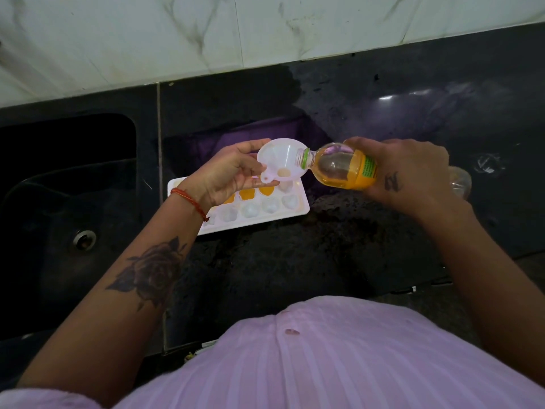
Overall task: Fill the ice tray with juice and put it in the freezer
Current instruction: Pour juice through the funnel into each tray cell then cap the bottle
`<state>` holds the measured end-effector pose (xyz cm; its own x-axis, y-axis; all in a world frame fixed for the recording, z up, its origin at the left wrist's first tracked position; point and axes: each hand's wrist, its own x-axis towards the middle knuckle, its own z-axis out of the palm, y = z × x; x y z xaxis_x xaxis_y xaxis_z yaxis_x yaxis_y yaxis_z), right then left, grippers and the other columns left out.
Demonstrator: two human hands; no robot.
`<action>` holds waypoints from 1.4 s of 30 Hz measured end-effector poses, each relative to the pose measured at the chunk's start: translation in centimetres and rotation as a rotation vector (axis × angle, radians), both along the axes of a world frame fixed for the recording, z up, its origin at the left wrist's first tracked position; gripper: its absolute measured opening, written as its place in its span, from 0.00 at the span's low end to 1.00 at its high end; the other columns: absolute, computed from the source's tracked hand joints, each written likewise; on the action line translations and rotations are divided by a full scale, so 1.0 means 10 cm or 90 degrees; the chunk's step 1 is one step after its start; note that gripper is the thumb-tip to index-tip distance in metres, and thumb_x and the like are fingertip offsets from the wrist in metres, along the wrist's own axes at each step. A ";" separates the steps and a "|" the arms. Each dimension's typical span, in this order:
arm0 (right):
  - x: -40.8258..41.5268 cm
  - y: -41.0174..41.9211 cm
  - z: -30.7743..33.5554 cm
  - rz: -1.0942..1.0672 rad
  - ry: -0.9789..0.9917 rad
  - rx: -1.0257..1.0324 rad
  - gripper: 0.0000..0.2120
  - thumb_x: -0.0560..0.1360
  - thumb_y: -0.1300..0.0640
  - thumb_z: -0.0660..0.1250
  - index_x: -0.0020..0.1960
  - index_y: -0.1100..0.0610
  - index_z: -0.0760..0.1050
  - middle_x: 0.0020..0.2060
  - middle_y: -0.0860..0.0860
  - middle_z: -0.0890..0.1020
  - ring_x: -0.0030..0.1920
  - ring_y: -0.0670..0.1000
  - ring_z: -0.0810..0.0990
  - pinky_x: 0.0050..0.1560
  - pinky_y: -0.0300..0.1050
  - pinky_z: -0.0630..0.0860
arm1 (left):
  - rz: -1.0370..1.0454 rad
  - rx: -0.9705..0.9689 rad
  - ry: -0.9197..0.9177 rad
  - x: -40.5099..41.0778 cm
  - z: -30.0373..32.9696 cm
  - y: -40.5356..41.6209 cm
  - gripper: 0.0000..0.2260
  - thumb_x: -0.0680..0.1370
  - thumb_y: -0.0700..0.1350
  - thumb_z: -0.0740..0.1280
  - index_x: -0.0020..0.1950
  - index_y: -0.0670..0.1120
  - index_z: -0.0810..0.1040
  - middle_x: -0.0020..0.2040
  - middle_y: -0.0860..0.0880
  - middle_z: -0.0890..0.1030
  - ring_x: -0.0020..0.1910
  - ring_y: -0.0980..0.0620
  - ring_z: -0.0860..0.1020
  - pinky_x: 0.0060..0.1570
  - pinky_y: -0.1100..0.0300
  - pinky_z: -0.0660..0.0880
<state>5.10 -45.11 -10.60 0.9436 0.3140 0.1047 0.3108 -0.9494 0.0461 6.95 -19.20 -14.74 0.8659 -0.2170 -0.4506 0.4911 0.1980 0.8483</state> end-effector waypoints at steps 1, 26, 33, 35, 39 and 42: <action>0.00 0.00 0.00 0.002 -0.002 -0.002 0.32 0.67 0.44 0.72 0.68 0.42 0.65 0.46 0.53 0.82 0.45 0.59 0.79 0.39 0.46 0.62 | -0.001 -0.001 0.000 0.00 0.00 0.00 0.19 0.74 0.26 0.58 0.59 0.44 0.76 0.54 0.43 0.81 0.50 0.44 0.82 0.39 0.55 0.82; 0.03 0.20 0.09 0.008 0.092 0.128 0.39 0.60 0.47 0.76 0.68 0.40 0.64 0.46 0.53 0.82 0.47 0.58 0.79 0.44 0.46 0.69 | 0.021 -0.019 -0.011 -0.11 0.06 0.16 0.23 0.75 0.26 0.57 0.68 0.41 0.71 0.60 0.40 0.78 0.54 0.43 0.81 0.46 0.53 0.82; 0.05 0.53 0.14 0.071 0.093 0.129 0.40 0.60 0.45 0.76 0.69 0.39 0.64 0.48 0.52 0.83 0.49 0.59 0.79 0.43 0.45 0.68 | 0.071 -0.014 -0.030 -0.34 0.08 0.49 0.22 0.74 0.27 0.58 0.66 0.42 0.72 0.61 0.39 0.77 0.56 0.42 0.80 0.45 0.54 0.82; 0.04 0.65 0.15 0.098 0.102 0.134 0.40 0.60 0.47 0.76 0.69 0.39 0.64 0.48 0.52 0.82 0.49 0.59 0.79 0.43 0.46 0.69 | 0.094 -0.005 -0.032 -0.44 0.07 0.63 0.23 0.74 0.27 0.59 0.66 0.42 0.73 0.61 0.40 0.78 0.56 0.43 0.80 0.46 0.53 0.81; 0.03 0.91 0.16 0.148 0.112 0.111 0.41 0.61 0.46 0.76 0.70 0.38 0.62 0.52 0.51 0.82 0.52 0.59 0.78 0.45 0.47 0.69 | 0.140 0.008 -0.031 -0.65 0.06 0.93 0.24 0.73 0.27 0.59 0.67 0.42 0.72 0.58 0.42 0.80 0.51 0.46 0.82 0.43 0.56 0.81; 0.01 1.08 0.14 0.186 0.115 0.105 0.41 0.61 0.46 0.76 0.70 0.38 0.61 0.51 0.51 0.81 0.51 0.58 0.78 0.43 0.45 0.66 | 0.163 0.028 -0.023 -0.83 0.05 1.12 0.24 0.74 0.27 0.58 0.68 0.43 0.72 0.60 0.42 0.79 0.51 0.46 0.83 0.42 0.57 0.81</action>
